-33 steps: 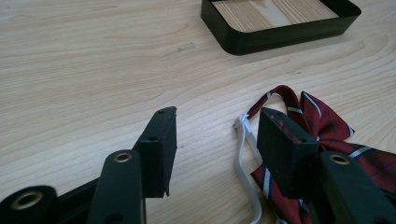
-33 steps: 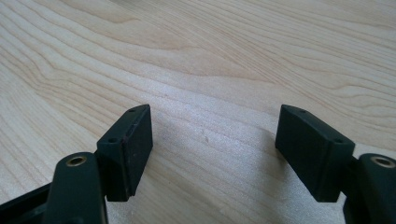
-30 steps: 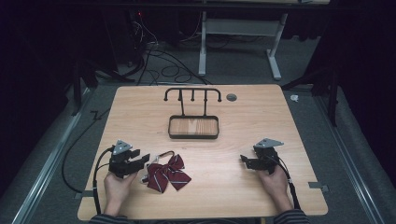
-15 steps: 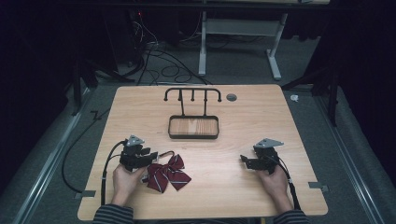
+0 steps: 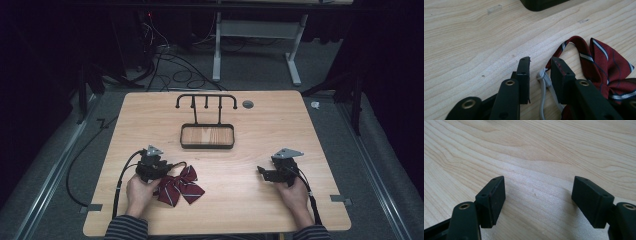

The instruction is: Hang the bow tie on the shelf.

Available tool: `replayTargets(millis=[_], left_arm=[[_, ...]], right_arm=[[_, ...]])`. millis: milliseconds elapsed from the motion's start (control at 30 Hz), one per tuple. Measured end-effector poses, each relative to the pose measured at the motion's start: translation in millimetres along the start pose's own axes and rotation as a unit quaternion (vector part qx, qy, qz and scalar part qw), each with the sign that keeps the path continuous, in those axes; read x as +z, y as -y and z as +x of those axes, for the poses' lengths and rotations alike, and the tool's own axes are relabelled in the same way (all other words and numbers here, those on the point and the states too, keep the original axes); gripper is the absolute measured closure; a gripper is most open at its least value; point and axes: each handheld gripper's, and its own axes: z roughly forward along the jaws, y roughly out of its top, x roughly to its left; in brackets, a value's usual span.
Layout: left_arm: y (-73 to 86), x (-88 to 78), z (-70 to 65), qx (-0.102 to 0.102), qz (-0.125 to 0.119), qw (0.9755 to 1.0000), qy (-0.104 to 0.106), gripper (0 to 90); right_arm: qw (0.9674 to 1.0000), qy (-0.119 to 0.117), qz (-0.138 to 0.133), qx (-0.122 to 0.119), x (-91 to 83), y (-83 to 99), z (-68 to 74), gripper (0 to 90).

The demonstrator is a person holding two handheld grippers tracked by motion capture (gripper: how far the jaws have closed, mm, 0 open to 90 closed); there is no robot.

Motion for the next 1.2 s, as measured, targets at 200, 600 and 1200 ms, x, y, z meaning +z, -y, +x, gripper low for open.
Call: replayTargets(millis=[200,600,1200], left_arm=[[-1.1,1.2,-2.4,0.009,0.002,1.0,-0.002,77.8],[-4.6,4.8,-5.9,0.02,0.011,0.9997,-0.001,84.3],[-30.0,-33.1,-23.2,0.05,-0.053,0.9974,-0.004,84.9]], right_arm=[[1.0,0.0,0.0,0.0,0.0,0.0,-0.1,28.4],[1.0,-0.001,0.0,-0.001,0.0,0.0,0.0,28.4],[1.0,-0.002,0.0,-0.001,-0.1,0.1,0.0,28.4]])
